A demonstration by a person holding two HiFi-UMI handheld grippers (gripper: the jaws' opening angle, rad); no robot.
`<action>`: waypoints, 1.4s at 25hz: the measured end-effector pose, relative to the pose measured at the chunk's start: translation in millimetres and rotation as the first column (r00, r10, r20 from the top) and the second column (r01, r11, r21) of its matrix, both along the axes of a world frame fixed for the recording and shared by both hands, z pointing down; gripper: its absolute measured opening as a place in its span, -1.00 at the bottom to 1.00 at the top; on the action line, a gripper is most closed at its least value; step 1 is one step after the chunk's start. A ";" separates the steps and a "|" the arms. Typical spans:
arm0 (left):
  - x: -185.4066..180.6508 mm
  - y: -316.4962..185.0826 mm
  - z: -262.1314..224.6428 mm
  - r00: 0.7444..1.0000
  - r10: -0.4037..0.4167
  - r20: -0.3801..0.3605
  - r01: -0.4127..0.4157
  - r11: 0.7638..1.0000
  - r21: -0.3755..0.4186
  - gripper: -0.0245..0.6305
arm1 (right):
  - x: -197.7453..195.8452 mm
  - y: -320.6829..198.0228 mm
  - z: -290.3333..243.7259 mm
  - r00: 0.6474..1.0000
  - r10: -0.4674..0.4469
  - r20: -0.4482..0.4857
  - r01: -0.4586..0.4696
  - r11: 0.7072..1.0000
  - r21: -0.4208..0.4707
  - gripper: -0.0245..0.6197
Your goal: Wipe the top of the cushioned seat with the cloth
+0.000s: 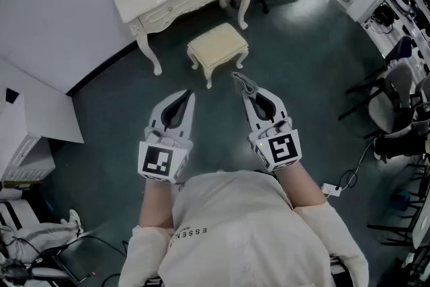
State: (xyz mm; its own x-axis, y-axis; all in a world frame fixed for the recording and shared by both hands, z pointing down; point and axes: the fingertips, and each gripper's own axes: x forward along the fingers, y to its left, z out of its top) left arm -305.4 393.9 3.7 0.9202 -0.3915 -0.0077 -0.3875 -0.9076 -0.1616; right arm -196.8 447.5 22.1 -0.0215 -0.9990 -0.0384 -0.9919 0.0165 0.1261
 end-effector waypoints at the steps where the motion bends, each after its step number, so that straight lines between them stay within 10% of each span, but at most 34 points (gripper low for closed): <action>1: -2.3 0.0 0.3 1.000 0.003 0.006 -0.003 1.000 0.004 -0.92 | -1.2 0.3 0.3 1.000 0.002 0.000 -0.002 1.000 0.000 -0.83; 19: -17.2 -17.8 8.3 0.999 -0.049 -0.017 0.047 0.997 -0.068 -0.92 | -5.5 -12.0 9.0 1.000 -0.011 0.016 0.011 1.000 -0.015 -0.83; 35: 107.1 -144.7 44.5 0.950 -0.309 0.043 0.312 0.943 -0.115 -0.92 | 146.8 -167.7 48.8 0.965 -0.242 0.102 0.251 0.963 -0.097 -0.83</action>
State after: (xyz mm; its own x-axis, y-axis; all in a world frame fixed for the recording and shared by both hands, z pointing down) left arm -198.4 249.2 48.2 0.7522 -0.6544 0.0771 -0.6504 -0.7561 -0.0722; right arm -50.0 279.9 71.0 -0.2689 -0.9615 0.0567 -0.9625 0.2705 0.0216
